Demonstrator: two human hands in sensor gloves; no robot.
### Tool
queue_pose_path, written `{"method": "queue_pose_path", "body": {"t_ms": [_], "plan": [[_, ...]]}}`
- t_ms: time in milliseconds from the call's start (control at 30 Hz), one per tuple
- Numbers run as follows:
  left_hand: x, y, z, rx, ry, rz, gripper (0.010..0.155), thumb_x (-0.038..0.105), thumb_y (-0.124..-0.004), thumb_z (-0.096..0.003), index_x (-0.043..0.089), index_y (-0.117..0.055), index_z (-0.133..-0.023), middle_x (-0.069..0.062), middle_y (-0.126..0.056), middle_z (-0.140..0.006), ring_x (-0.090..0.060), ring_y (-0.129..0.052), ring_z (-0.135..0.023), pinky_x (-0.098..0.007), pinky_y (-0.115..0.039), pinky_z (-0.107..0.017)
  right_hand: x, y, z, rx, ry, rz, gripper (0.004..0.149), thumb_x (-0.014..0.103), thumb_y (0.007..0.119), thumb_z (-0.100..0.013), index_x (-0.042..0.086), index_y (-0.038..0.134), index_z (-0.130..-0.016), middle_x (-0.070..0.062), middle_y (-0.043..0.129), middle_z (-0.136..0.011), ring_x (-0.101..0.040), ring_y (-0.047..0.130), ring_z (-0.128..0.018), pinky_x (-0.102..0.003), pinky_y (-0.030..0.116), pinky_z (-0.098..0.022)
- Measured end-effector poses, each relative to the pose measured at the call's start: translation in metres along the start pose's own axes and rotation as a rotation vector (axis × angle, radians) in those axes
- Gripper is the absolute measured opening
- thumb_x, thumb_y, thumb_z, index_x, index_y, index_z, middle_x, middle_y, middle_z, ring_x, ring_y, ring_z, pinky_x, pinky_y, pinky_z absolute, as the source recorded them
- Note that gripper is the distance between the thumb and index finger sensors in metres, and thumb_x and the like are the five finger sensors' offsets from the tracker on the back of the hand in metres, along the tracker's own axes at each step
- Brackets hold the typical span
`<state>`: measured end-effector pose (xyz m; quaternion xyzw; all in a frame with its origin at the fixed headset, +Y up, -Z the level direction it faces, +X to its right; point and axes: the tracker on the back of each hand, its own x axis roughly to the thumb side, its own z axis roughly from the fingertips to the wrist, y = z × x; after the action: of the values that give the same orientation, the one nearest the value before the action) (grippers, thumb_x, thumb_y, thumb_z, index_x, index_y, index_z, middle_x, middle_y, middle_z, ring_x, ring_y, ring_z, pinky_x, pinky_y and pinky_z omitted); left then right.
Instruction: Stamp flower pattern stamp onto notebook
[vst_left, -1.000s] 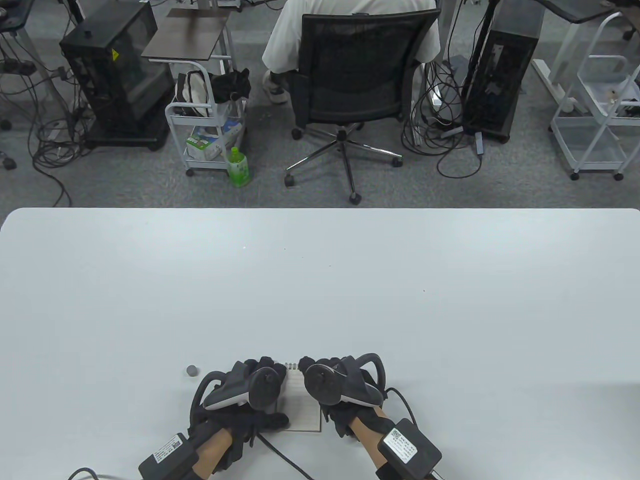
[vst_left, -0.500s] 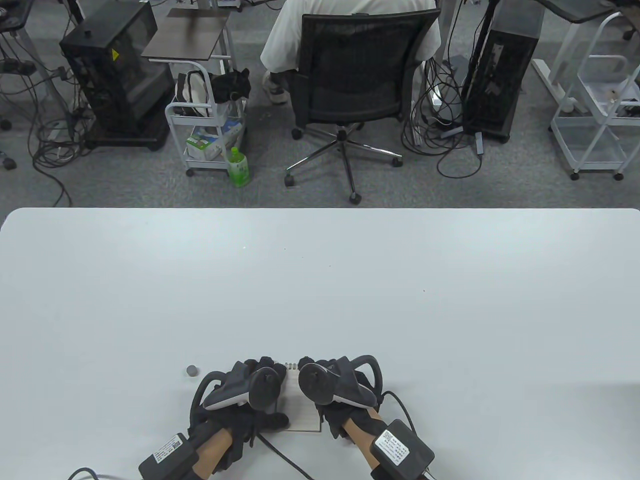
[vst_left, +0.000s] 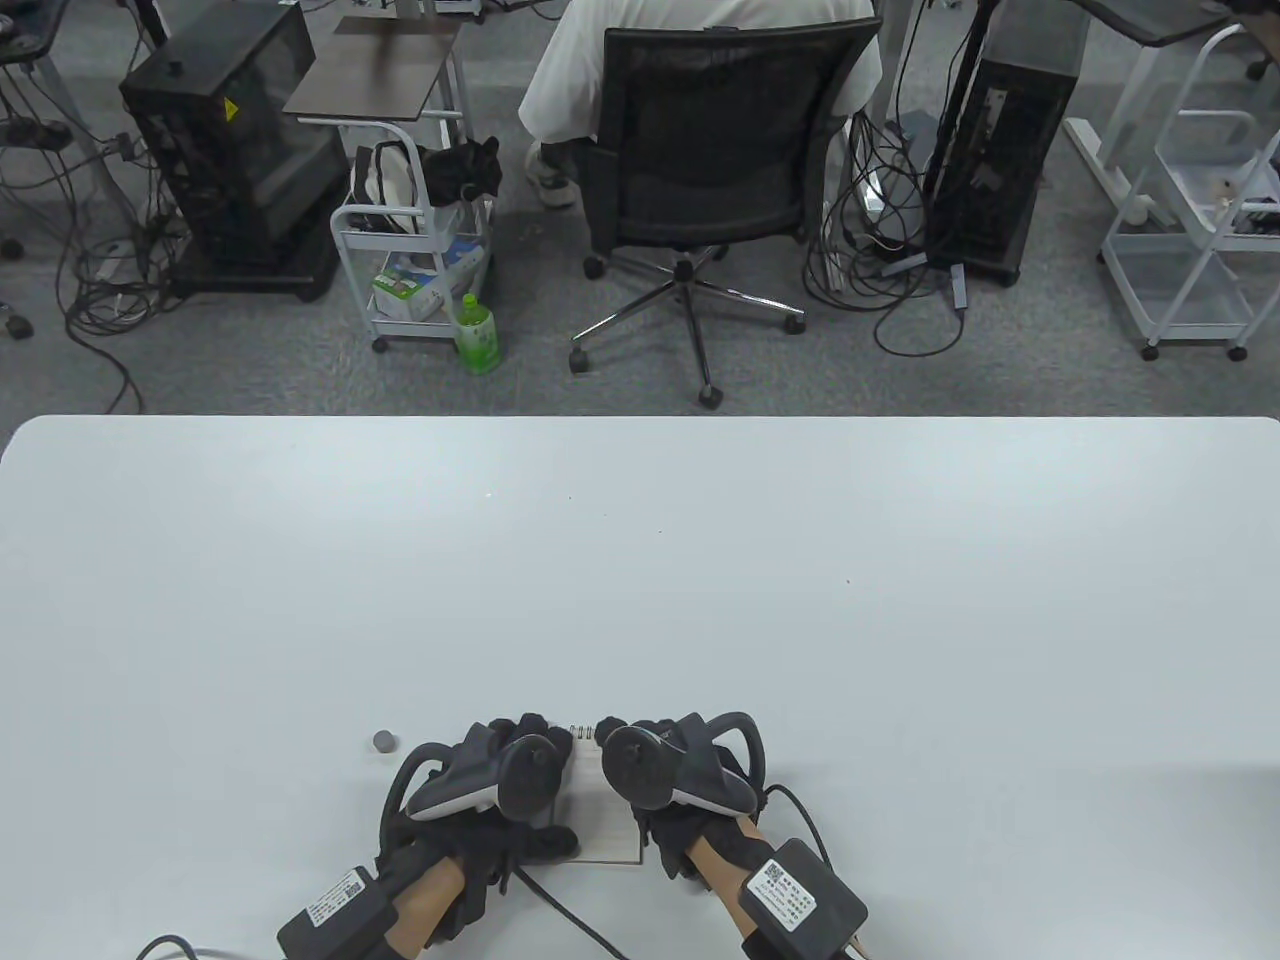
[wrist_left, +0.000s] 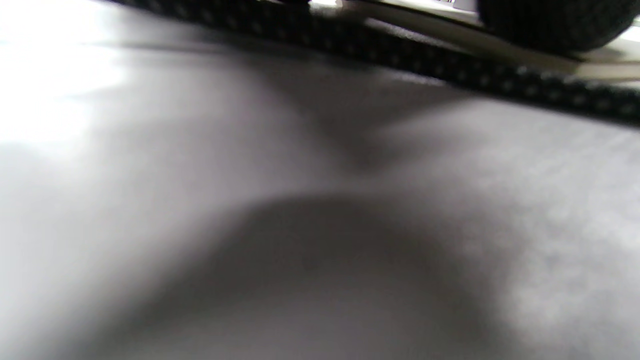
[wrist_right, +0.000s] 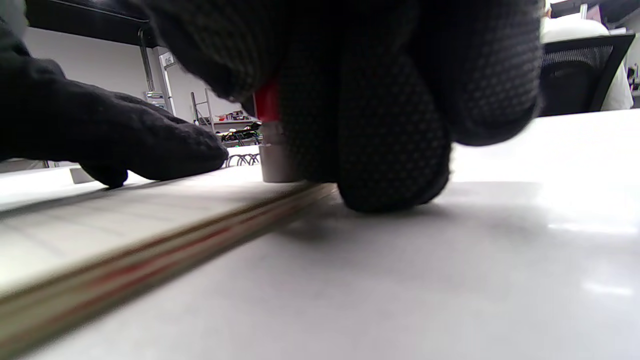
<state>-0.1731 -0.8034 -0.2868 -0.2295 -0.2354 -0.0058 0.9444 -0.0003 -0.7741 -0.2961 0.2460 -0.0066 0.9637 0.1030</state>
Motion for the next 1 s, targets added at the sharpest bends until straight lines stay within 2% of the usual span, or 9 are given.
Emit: {"method": "queue_pose_path", "body": {"t_ms": [267, 433, 633, 767, 1000], "plan": [[0.000, 0.000, 0.000, -0.001, -0.001, 0.002, 0.097, 0.068, -0.062, -0.0332, 0.020, -0.024, -0.108, -0.011, -0.018, -0.114, -0.043, -0.024, -0.102, -0.063, -0.035, -0.069, 0.002, -0.001, -0.001, -0.002, 0.004, 0.026, 0.044, 0.026, 0.080, -0.041, 0.020, 0.082, -0.085, -0.019, 0.093, -0.064, -0.033, 0.107, -0.047, -0.050, 0.086, -0.044], [0.000, 0.000, 0.000, -0.001, 0.000, 0.001, 0.097, 0.068, -0.062, -0.0331, 0.020, -0.024, -0.108, -0.011, -0.018, -0.114, -0.043, -0.024, -0.102, -0.063, -0.035, -0.069, 0.000, -0.003, -0.002, 0.054, 0.031, 0.004, 0.045, 0.026, 0.079, -0.042, 0.021, 0.080, -0.087, -0.019, 0.092, -0.067, -0.034, 0.106, -0.050, -0.051, 0.085, -0.045], [0.000, 0.000, 0.000, -0.001, 0.000, 0.004, 0.097, 0.068, -0.062, -0.0331, 0.020, -0.024, -0.108, -0.011, -0.018, -0.114, -0.043, -0.024, -0.102, -0.063, -0.035, -0.069, -0.001, -0.010, -0.001, 0.044, 0.040, 0.013, 0.047, 0.026, 0.080, -0.041, 0.020, 0.079, -0.088, -0.017, 0.094, -0.068, -0.033, 0.107, -0.052, -0.052, 0.085, -0.045], [0.000, 0.000, 0.000, -0.001, 0.000, 0.005, 0.097, 0.068, -0.063, -0.0331, 0.020, -0.024, -0.108, -0.011, -0.019, -0.114, -0.043, -0.024, -0.102, -0.063, -0.035, -0.069, -0.006, -0.021, 0.006, -0.022, 0.034, -0.012, 0.047, 0.027, 0.081, -0.041, 0.019, 0.079, -0.087, -0.016, 0.095, -0.067, -0.032, 0.109, -0.050, -0.051, 0.086, -0.044], [-0.001, 0.000, 0.000, 0.001, -0.005, 0.019, 0.097, 0.068, -0.064, -0.0333, 0.020, -0.025, -0.108, -0.012, -0.019, -0.114, -0.044, -0.024, -0.102, -0.064, -0.034, -0.069, -0.031, -0.054, 0.026, -0.195, 0.082, -0.306, 0.046, 0.029, 0.085, -0.040, 0.019, 0.083, -0.085, -0.016, 0.096, -0.066, -0.032, 0.108, -0.047, -0.052, 0.085, -0.042]]}}
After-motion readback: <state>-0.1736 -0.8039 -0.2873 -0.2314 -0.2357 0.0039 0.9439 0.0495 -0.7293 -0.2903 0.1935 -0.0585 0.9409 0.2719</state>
